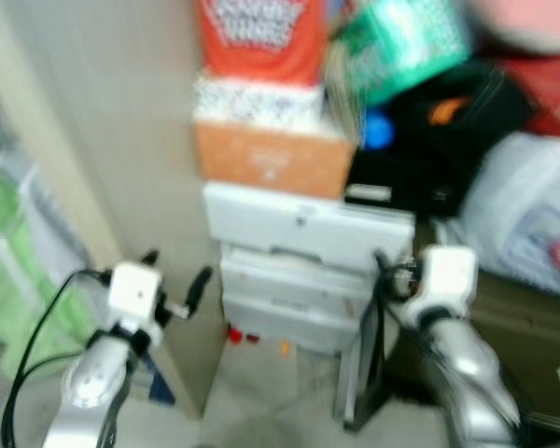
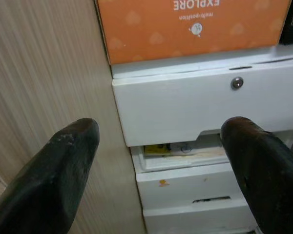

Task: Clean up the room

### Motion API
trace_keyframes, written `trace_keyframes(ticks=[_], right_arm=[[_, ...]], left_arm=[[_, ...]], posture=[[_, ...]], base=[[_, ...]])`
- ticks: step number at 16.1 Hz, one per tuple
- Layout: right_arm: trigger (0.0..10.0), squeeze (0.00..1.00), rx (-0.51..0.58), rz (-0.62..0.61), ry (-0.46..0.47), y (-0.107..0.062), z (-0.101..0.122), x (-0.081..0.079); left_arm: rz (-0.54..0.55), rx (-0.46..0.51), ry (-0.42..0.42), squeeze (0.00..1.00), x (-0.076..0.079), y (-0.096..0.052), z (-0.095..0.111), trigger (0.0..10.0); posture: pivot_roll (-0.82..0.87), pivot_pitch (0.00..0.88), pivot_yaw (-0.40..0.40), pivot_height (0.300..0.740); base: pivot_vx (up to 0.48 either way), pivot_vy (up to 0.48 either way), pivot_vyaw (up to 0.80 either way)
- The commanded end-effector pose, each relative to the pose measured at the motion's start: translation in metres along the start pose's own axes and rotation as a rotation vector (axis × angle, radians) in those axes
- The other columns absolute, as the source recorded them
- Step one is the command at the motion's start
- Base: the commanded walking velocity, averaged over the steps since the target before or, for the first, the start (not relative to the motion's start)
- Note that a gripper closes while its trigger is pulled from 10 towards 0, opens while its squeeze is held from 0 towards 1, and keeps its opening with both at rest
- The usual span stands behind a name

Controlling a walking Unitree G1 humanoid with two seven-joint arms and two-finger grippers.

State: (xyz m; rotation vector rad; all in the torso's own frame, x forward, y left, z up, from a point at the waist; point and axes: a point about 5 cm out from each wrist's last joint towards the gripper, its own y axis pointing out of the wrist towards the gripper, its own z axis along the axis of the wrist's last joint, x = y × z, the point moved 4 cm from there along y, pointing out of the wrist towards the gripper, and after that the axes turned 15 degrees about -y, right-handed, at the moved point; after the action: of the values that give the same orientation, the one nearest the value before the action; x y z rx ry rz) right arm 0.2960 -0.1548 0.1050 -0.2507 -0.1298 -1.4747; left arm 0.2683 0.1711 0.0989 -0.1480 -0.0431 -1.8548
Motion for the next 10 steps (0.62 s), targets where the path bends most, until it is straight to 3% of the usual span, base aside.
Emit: trace_keyframes(ticks=[1,5,10], right_arm=[[10.0,0.0,-0.023,-0.045,-0.023,-0.004,-0.006,0.015],[10.0,0.0,-0.032,-0.051,-0.022,-0.005,-0.009,0.015],[10.0,0.0,-0.039,-0.064,-0.036,-0.005,-0.009,0.017]], left_arm=[[0.047,-0.018,0.003,0.0,-0.011,-0.003,-0.002,10.0],[0.056,-0.023,0.007,0.0,-0.012,-0.004,-0.004,10.0],[-0.005,-0.055,0.018,0.0,-0.002,-0.01,-0.01,10.0]], posture=[[-0.06,0.0,-0.053,0.74],[-0.07,0.0,-0.053,0.74],[-0.06,0.0,-0.055,0.74]], base=[[0.0,0.0,0.8],[0.0,0.0,0.8],[0.0,0.0,0.65]])
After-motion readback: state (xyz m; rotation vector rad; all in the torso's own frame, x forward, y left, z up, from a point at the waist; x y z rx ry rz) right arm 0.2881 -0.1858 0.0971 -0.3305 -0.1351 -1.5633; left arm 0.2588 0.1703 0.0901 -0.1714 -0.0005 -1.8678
